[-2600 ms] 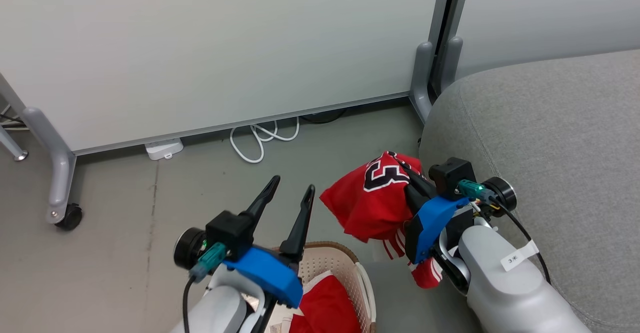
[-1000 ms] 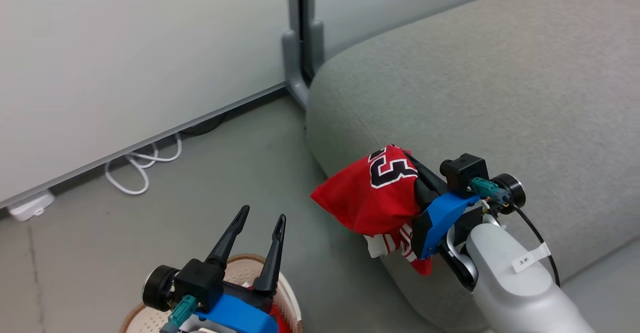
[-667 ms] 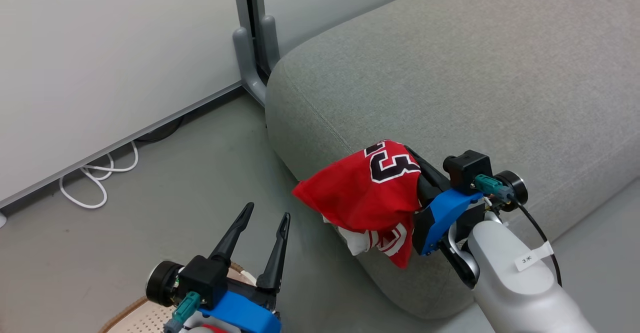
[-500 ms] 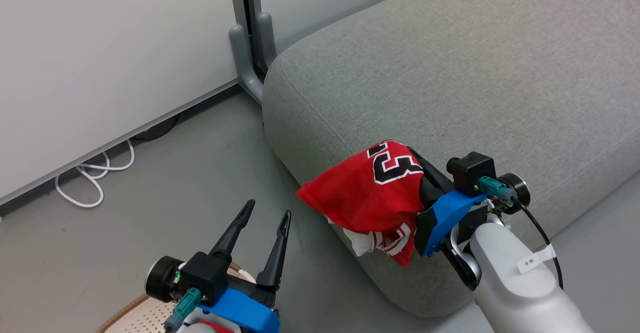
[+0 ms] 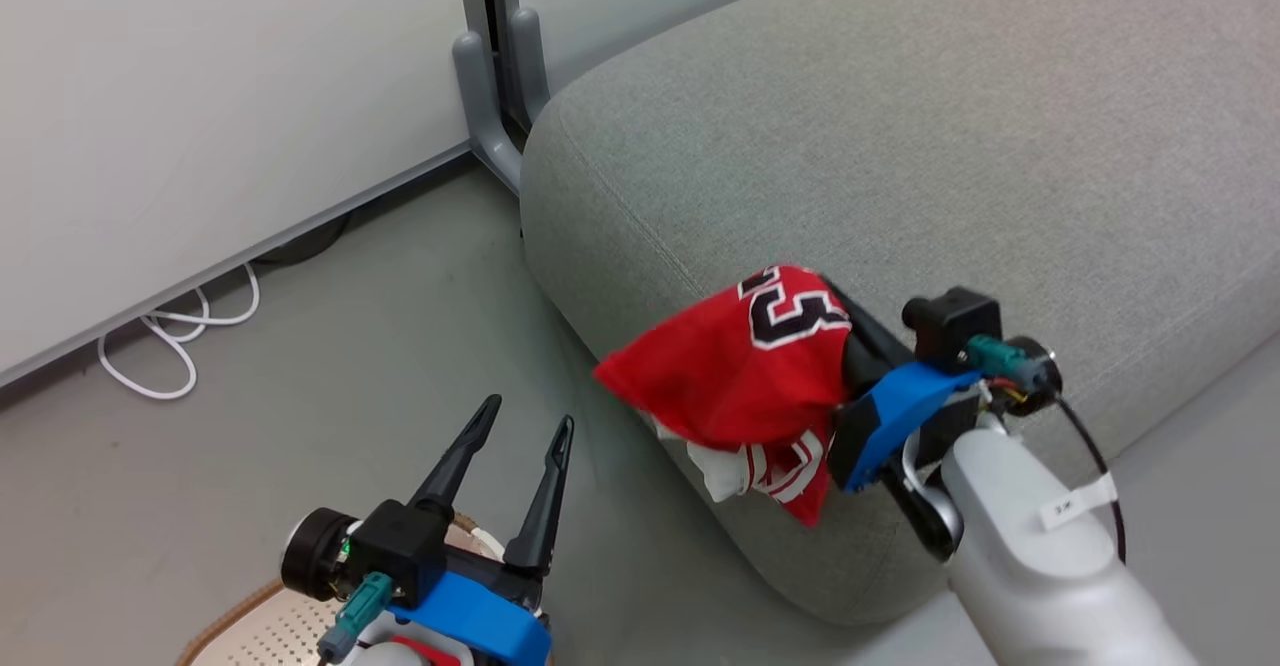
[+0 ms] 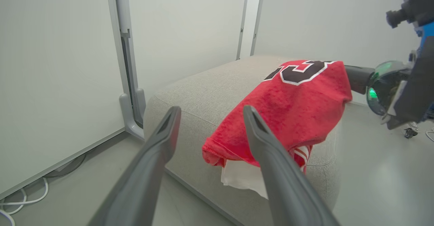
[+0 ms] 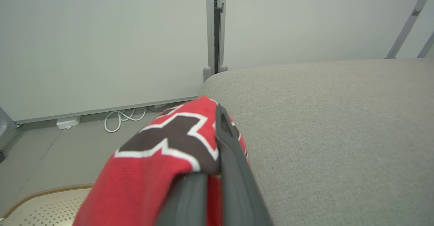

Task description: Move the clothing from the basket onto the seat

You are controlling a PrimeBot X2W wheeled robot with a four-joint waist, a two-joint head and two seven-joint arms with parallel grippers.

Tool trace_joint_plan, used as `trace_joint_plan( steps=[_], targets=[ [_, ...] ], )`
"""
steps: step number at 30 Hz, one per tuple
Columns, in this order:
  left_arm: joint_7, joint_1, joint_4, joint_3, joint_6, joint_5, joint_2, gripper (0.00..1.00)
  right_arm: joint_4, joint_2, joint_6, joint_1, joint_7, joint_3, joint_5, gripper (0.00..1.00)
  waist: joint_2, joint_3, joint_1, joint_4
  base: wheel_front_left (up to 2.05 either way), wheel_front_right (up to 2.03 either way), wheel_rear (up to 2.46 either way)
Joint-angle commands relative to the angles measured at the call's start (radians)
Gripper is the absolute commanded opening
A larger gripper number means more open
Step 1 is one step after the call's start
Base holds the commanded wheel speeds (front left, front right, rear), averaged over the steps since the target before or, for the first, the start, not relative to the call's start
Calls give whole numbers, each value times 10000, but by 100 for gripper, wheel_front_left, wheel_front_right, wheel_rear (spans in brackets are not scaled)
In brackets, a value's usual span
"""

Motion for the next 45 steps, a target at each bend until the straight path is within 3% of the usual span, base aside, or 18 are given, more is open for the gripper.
trace_joint_plan(
  steps=[1,7,15,20,24,33,45],
  targets=[
    [-27,-113,-65,91,-15,81,64,100,80,-49,1,-321,-20,-88,136,0,0,128,0,-11,0,0,0],
    [-27,-590,-302,-199,-15,272,363,100,535,-763,1,-1733,59,-789,787,0,0,1078,0,348,0,0,0],
    [-27,-1804,-810,-864,-16,466,1010,100,892,-2361,1,-3721,13,-2346,1509,0,0,2996,0,1111,0,0,0],
    [-26,-2615,-1141,-1397,-16,546,1296,100,904,-3630,1,-4296,-30,-3388,1448,0,0,4046,0,1721,0,0,0],
    [-27,-3107,-1461,-1582,-16,652,1529,100,889,-4156,1,-4282,-30,-4314,1293,0,0,4777,0,2012,0,0,0],
    [-27,-3649,-1812,-1748,-16,785,1731,100,1792,-3910,1,-3652,-30,-5570,581,0,0,5735,0,2364,0,0,0],
    [-27,-3597,-1814,-1552,78,674,1691,100,2161,-3409,-1,-3300,-30,-6290,17,0,0,5747,0,2485,0,0,0]
  ],
)
